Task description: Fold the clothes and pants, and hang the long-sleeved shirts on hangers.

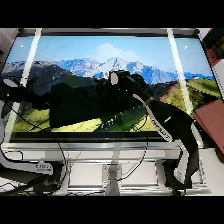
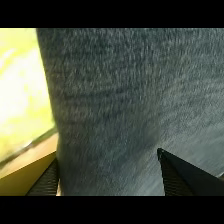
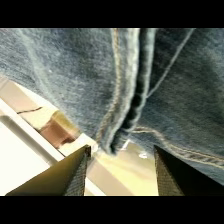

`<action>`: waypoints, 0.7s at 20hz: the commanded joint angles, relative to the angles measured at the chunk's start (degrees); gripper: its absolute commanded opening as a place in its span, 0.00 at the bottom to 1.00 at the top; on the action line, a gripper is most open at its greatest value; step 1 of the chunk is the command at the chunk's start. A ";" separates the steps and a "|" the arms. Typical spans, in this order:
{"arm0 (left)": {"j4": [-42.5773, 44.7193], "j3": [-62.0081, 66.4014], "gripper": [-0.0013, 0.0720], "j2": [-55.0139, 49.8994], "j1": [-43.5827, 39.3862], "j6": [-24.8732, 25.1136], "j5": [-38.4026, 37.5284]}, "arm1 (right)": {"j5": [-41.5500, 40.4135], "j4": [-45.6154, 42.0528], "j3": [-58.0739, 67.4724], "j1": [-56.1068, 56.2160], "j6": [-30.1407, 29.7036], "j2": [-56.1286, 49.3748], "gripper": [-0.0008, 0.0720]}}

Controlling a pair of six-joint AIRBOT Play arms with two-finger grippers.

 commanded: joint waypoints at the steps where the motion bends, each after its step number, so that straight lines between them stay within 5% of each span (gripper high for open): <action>1: -5.31 -1.99 0.96 -0.66 -0.44 0.85 4.00 | 0.59 -2.71 2.49 -1.27 0.07 0.13 0.65; 2: -5.44 -1.97 0.93 -1.20 -0.94 0.83 4.00 | 0.81 -3.19 3.61 -2.12 0.07 0.33 0.65; 4: -5.38 -1.99 0.64 -2.75 -2.58 0.83 3.96 | 0.74 -3.54 5.75 -4.68 0.09 1.33 0.65; 6: -5.33 -1.95 0.57 -3.67 -4.52 0.87 4.00 | 0.76 -3.52 7.89 -7.41 0.04 2.25 0.65; 7: -5.31 -1.66 0.41 -3.54 -5.20 0.90 3.87 | 0.46 -3.52 8.68 -8.90 0.04 2.69 0.65; 8: -4.81 -0.55 0.12 -3.30 -5.66 1.11 2.80 | -0.17 -3.50 8.87 -10.45 0.04 3.13 0.64; 9: -3.87 1.18 0.06 -3.02 -5.97 1.29 1.05 | -1.27 -3.50 8.87 -11.74 0.04 3.39 0.64; 13: -0.37 12.28 0.06 0.02 -5.97 -1.16 -10.43 | -12.50 -2.43 8.68 -14.21 2.10 3.34 0.62; 14: -0.44 14.93 0.06 1.55 -6.01 -1.57 -12.39 | -15.65 -2.34 8.68 -13.88 3.89 3.26 0.45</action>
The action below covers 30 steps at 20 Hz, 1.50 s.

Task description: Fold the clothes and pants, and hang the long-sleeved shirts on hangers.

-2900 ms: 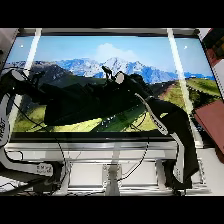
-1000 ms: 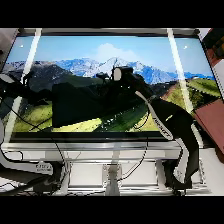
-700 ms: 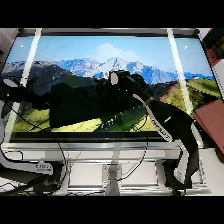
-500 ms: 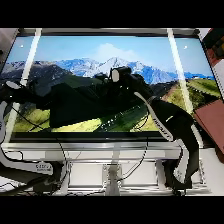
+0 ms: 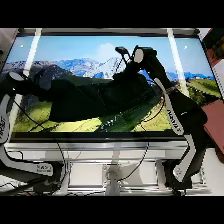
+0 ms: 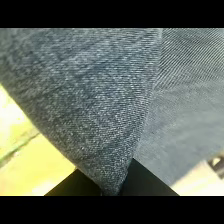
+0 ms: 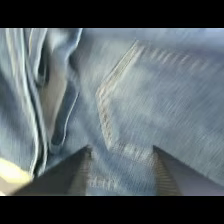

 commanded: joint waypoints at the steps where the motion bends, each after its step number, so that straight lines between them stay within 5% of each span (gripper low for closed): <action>1: 1.53 8.28 0.06 3.96 -0.48 -2.40 -7.91 | -11.23 0.63 0.07 -0.39 4.07 0.07 0.28; 2: 1.07 9.73 0.06 5.86 -0.81 -2.95 -7.80 | -15.50 0.83 -0.52 0.61 4.92 0.07 0.15; 4: 0.87 10.86 0.06 9.16 -2.05 -2.97 -7.63 | -23.69 2.01 -2.32 3.21 5.09 0.02 0.06; 11: -15.54 11.10 0.06 13.99 -3.89 -3.63 -7.54 | -27.10 3.74 -5.20 13.05 14.47 -5.29 0.06; 15: -15.65 11.06 0.06 13.55 -7.28 -3.69 -3.06 | -30.08 14.71 -5.18 17.81 16.76 -9.33 0.06; 18: -15.65 11.04 0.06 12.04 -11.82 -6.78 2.32 | -32.92 14.49 -5.18 19.69 16.39 -9.40 0.06; 26: -15.65 10.99 0.06 5.55 -28.79 -6.82 16.96 | -1.99 -5.09 -5.18 7.15 11.10 -2.19 0.06; 30: -19.10 10.99 0.06 0.96 -39.67 -6.84 34.45 | 6.54 -10.01 -5.18 -3.32 8.72 8.26 0.06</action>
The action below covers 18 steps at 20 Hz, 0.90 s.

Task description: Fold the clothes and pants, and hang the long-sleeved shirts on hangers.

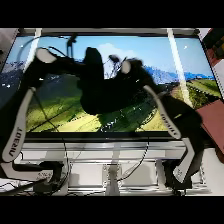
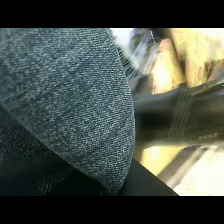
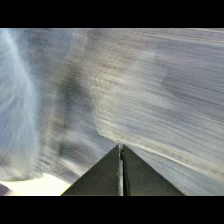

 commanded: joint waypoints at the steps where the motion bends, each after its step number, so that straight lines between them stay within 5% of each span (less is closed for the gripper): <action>1: -4.74 -0.02 0.06 -4.50 -9.79 0.04 18.84 | 9.05 -5.03 0.00 -9.03 -1.92 8.96 0.06; 5: -13.57 0.00 0.11 -11.87 -19.39 0.09 36.09 | 8.09 -5.09 0.00 -15.98 -1.95 17.14 0.06; 6: -14.69 0.00 0.47 -13.14 -20.81 0.26 35.93 | 7.50 -5.16 0.00 -17.27 -1.99 18.14 0.06; 7: -14.40 0.00 1.00 -13.70 -21.68 0.28 35.17 | 6.67 -5.33 0.00 -18.32 -2.16 18.49 0.06; 13: -14.38 0.00 0.97 -8.63 -16.87 0.59 29.46 | 4.72 -3.04 -0.04 -23.96 -11.39 14.99 0.06; 17: -14.38 0.00 0.97 -3.17 -9.20 6.36 22.75 | 7.28 22.29 -0.04 -29.68 -19.93 8.55 0.06; 18: -14.40 0.00 0.97 -2.38 -7.43 6.32 21.11 | 6.12 27.67 -0.04 -30.14 -20.06 6.88 0.23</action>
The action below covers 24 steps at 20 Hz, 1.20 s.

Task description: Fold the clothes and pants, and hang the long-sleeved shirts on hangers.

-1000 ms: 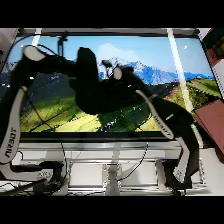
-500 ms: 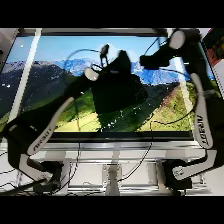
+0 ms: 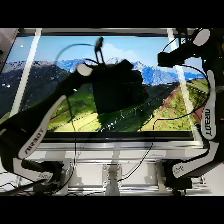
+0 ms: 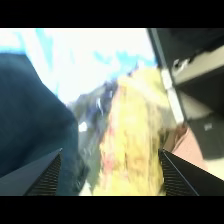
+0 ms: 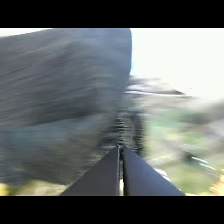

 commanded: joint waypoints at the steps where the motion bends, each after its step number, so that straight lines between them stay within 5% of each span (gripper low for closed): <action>1: -0.17 -0.02 0.97 3.30 5.79 2.29 -6.40 | -1.81 19.34 0.00 -2.62 -4.57 -5.44 0.73; 2: -0.20 -0.02 0.97 3.58 7.08 2.29 -8.41 | -3.43 18.97 0.00 -1.81 -4.66 -6.91 0.89; 6: -0.17 -0.04 0.97 3.56 9.38 2.29 -16.96 | -6.71 10.49 0.09 0.52 -2.19 -11.93 0.87; 16: -0.17 -0.04 0.97 3.39 9.38 2.29 -16.96 | -4.68 -5.53 0.24 5.70 -1.29 -17.11 0.82; 20: -0.20 -0.04 0.96 3.39 9.38 2.29 -16.96 | -0.52 -2.49 0.22 3.96 0.66 -19.28 0.82; 24: -0.20 -0.04 0.96 3.39 9.35 2.29 -16.96 | 3.23 10.75 0.22 1.66 0.42 -23.08 0.82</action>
